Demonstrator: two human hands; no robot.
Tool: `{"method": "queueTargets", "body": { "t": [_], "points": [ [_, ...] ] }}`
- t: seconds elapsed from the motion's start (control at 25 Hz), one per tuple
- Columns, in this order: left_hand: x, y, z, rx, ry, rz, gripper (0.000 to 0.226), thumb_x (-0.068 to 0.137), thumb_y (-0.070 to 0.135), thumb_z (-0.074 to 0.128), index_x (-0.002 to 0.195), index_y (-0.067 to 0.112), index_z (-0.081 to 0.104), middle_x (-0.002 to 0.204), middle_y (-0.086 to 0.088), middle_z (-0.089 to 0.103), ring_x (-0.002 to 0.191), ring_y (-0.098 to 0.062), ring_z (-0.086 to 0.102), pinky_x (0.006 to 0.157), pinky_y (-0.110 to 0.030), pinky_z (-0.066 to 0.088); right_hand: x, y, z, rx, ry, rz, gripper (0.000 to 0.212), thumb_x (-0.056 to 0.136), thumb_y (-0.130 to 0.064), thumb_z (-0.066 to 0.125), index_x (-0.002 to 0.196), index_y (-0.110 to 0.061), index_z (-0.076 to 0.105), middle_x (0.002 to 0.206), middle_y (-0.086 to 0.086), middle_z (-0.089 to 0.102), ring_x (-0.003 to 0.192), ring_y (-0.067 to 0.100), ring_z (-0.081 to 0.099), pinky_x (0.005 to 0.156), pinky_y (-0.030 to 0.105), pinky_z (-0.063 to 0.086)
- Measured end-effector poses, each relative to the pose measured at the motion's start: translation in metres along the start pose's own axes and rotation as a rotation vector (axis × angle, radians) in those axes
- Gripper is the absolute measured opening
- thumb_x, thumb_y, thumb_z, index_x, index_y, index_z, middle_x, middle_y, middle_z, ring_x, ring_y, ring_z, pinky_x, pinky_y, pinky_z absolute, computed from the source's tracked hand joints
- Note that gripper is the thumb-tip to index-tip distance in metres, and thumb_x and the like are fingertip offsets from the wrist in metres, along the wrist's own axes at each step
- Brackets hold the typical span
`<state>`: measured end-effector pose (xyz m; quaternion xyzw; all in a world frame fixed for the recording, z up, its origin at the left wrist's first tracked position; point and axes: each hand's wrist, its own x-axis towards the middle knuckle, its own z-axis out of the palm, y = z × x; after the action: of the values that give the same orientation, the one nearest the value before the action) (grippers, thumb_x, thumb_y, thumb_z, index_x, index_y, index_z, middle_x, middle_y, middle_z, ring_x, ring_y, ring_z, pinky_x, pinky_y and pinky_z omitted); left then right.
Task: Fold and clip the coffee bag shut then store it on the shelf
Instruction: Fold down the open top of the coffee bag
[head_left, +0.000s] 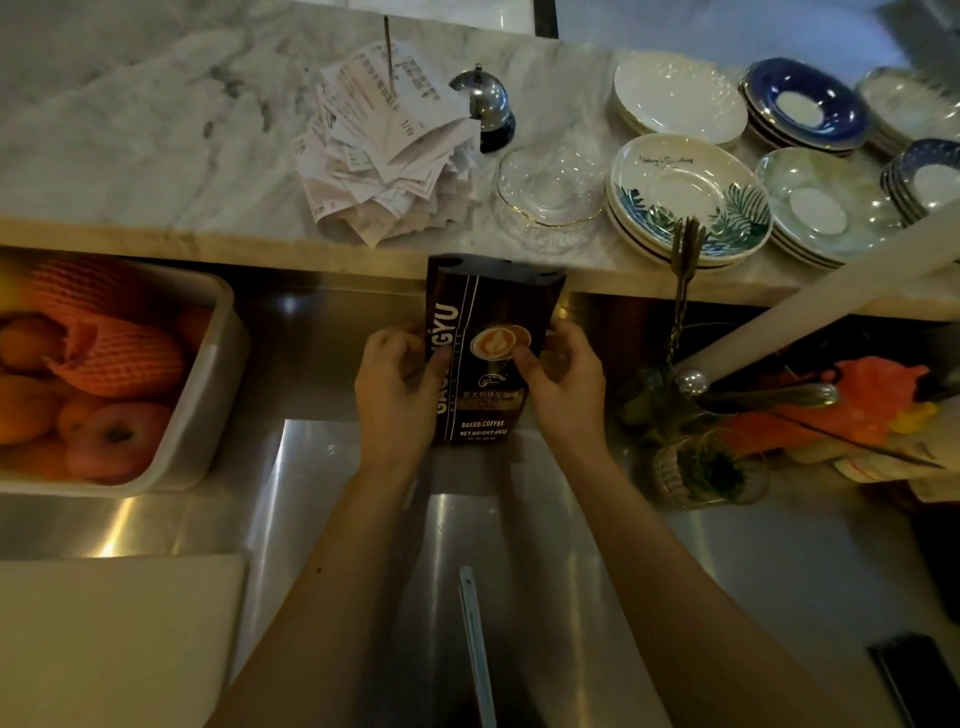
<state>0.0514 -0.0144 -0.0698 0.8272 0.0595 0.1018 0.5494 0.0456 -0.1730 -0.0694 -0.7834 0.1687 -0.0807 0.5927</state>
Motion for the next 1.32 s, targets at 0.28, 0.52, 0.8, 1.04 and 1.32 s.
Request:
{"method": "queueTargets", "body": {
  "t": [0.28, 0.52, 0.8, 1.04, 1.32],
  "points": [
    [-0.022, 0.006, -0.009, -0.116, -0.052, 0.039, 0.019, 0.086, -0.008, 0.061, 0.091, 0.010, 0.064, 0.088, 0.008, 0.066, 0.084, 0.004, 0.064, 0.079, -0.013, 0.050, -0.016, 0.003, -0.012, -0.053, -0.035, -0.063, 0.036, 0.087, 0.008, 0.058, 0.097, -0.026, 0.061, 0.111, 0.015, 0.062, 0.097, 0.018, 0.063, 0.073, 0.011, 0.051],
    [-0.039, 0.017, -0.018, -0.119, -0.028, -0.002, 0.018, 0.086, -0.008, 0.061, 0.086, 0.010, 0.060, 0.080, 0.013, 0.062, 0.075, 0.013, 0.061, 0.068, -0.004, 0.046, -0.029, -0.007, -0.019, 0.019, -0.094, -0.096, 0.013, 0.091, 0.000, 0.056, 0.099, -0.006, 0.064, 0.091, 0.007, 0.070, 0.084, 0.011, 0.068, 0.066, 0.025, 0.057],
    [-0.058, 0.032, -0.030, -0.227, -0.008, -0.033, 0.014, 0.092, 0.007, 0.061, 0.102, 0.016, 0.055, 0.086, 0.009, 0.067, 0.080, -0.001, 0.068, 0.065, -0.015, 0.053, -0.054, -0.017, -0.021, 0.017, -0.103, -0.055, 0.013, 0.095, -0.019, 0.058, 0.091, -0.008, 0.063, 0.090, 0.008, 0.071, 0.087, 0.020, 0.070, 0.076, 0.041, 0.060],
    [-0.081, 0.060, -0.048, -0.276, -0.076, -0.004, 0.008, 0.097, 0.015, 0.055, 0.099, 0.009, 0.060, 0.086, 0.009, 0.066, 0.077, 0.011, 0.065, 0.062, -0.006, 0.049, -0.086, -0.042, -0.034, 0.007, -0.071, -0.117, 0.017, 0.095, -0.025, 0.057, 0.090, -0.010, 0.062, 0.089, 0.011, 0.070, 0.083, 0.024, 0.071, 0.074, 0.052, 0.059],
    [-0.113, 0.121, -0.077, -0.307, -0.012, 0.123, 0.014, 0.094, 0.017, 0.061, 0.107, 0.018, 0.056, 0.089, 0.017, 0.063, 0.081, 0.017, 0.063, 0.065, -0.004, 0.048, -0.144, -0.088, -0.057, 0.093, -0.014, -0.238, 0.013, 0.097, -0.017, 0.054, 0.086, -0.015, 0.059, 0.084, 0.007, 0.067, 0.078, 0.019, 0.068, 0.070, 0.034, 0.058]
  ]
}}
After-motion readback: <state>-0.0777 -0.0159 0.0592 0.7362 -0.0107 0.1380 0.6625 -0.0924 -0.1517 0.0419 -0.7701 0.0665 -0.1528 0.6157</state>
